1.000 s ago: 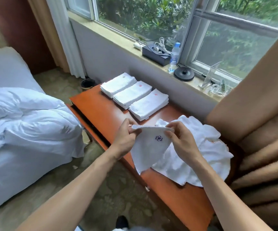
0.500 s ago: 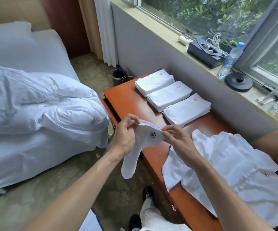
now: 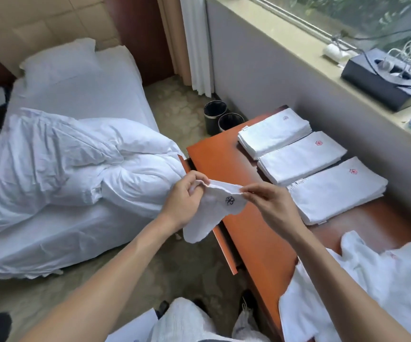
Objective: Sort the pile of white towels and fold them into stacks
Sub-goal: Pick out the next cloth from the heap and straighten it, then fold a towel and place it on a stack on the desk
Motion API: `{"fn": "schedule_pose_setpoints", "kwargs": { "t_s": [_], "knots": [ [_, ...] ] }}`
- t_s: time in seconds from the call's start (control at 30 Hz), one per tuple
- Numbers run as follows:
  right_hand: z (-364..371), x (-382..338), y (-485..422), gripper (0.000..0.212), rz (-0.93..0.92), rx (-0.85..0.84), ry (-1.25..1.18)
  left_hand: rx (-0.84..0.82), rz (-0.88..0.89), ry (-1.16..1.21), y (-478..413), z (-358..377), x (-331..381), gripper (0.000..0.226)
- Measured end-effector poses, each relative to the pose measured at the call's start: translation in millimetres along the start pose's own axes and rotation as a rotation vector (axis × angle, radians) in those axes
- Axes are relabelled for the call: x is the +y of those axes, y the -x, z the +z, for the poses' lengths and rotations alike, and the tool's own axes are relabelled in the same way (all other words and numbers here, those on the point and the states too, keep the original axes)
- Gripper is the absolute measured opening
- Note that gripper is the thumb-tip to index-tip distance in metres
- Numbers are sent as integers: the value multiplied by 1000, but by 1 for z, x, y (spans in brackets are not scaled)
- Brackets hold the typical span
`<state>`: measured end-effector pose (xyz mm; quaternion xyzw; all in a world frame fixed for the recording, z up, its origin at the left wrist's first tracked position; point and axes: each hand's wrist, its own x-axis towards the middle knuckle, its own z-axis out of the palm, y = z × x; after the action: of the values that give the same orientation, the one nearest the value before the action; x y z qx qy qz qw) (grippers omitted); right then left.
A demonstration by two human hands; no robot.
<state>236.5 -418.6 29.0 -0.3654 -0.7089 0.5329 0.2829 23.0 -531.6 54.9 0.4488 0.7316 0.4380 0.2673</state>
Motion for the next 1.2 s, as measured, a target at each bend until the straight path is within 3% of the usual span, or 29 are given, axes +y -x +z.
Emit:
{"fn": "schedule_pose_setpoints", "kwargs": {
  "t_s": [0.13, 0.27, 0.43, 0.57, 0.73, 0.87, 1.2],
  "knots": [
    [25, 3, -39, 17, -17, 22, 29, 9, 30, -37, -34, -22, -23, 24],
    [54, -5, -78, 24, -6, 49, 64, 11, -1, 70, -79, -44, -56, 22],
    [91, -18, -103, 26, 106, 236, 121, -153, -64, 193, -130, -68, -90, 19],
    [104, -36, -133, 24, 118, 444, 71, -209, -11, 266, -191, -80, -82, 14],
    [102, -47, -154, 29, 220, 516, 33, -331, 70, 223, -255, -75, -63, 9],
    [73, -42, -169, 43, 194, 590, 89, -424, 138, 219, -295, -44, -42, 6],
    [16, -1, -231, 38, 189, 700, -65, -515, 192, 54, -384, 13, 5, 3]
  ]
}}
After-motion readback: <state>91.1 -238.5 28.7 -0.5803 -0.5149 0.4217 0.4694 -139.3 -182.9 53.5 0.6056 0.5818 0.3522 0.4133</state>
